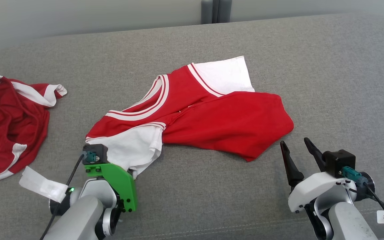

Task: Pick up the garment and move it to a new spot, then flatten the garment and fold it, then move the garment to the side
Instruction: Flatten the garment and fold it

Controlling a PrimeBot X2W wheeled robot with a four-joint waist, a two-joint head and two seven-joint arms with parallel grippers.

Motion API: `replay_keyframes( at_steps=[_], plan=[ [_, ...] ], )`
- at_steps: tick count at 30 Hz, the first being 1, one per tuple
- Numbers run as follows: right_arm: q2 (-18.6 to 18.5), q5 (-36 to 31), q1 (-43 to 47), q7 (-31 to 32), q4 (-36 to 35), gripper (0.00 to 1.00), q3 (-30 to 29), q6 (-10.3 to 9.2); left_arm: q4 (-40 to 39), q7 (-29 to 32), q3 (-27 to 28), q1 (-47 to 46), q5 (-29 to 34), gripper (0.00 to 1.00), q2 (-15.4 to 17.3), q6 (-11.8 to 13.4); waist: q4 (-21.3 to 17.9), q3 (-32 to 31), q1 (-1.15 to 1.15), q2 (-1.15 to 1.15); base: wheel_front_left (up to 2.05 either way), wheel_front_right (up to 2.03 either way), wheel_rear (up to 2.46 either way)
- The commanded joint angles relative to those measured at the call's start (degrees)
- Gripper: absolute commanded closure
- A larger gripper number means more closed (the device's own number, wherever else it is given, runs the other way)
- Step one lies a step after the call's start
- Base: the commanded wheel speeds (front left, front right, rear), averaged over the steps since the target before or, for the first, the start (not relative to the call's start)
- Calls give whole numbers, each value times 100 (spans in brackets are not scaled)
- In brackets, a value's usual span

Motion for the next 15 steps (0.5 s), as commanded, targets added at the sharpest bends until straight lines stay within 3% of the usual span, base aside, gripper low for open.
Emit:
replay_keyframes(
  at_steps=[1,11,12,13,15],
  plan=[
    [-15,-18,4,-9,-3,0,-21,-2,26,-51,11,-60,-78,0,-70,-62,-12,3,0,0,0,0,0],
    [-15,13,53,43,-37,0,51,-2,202,-86,12,41,-311,0,-382,-238,68,-77,0,0,0,0,0],
    [-15,15,52,39,-40,0,59,-2,257,-106,13,32,-323,16,-399,-250,71,-76,0,0,0,0,0],
    [-15,16,51,40,-45,0,63,-2,304,-119,12,17,-344,51,-423,-287,72,-72,0,0,0,0,0],
    [-14,17,38,48,-56,0,77,-1,423,-149,33,-31,-387,78,-479,-341,68,-53,0,0,0,0,0]
  ],
)
